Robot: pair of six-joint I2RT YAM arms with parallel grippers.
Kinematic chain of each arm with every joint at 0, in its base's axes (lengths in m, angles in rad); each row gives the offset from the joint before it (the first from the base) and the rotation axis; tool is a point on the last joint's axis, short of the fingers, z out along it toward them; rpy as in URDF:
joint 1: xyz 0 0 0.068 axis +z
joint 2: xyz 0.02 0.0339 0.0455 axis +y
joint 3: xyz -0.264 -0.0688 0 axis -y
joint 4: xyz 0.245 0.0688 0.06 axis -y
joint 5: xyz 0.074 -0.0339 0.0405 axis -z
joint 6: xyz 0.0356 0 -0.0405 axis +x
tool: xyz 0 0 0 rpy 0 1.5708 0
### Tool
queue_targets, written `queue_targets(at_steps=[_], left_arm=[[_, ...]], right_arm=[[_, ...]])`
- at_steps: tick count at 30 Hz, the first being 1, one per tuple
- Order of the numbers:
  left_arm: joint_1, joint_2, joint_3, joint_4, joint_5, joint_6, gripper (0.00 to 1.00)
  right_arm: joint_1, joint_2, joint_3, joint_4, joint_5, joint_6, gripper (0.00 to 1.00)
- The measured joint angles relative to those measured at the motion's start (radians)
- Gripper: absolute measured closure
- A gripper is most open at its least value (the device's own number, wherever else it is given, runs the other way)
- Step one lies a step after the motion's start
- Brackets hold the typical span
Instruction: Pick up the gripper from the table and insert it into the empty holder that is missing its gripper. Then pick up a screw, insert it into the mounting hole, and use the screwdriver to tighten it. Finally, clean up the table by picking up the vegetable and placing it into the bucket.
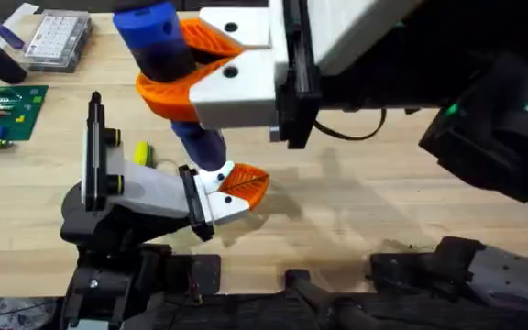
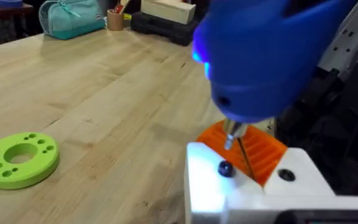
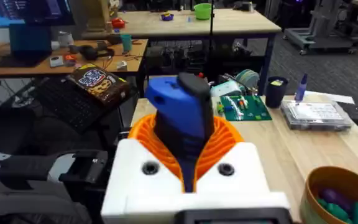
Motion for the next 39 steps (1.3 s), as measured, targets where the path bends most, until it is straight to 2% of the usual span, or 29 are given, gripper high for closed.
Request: queue_targets(at_steps=[39], left_arm=[[0.0, 0.0, 0.0, -0.001, 0.0, 0.0, 0.987]], right_arm=[[0.0, 0.012, 0.0, -0.035, 0.0, 0.005, 0.953]])
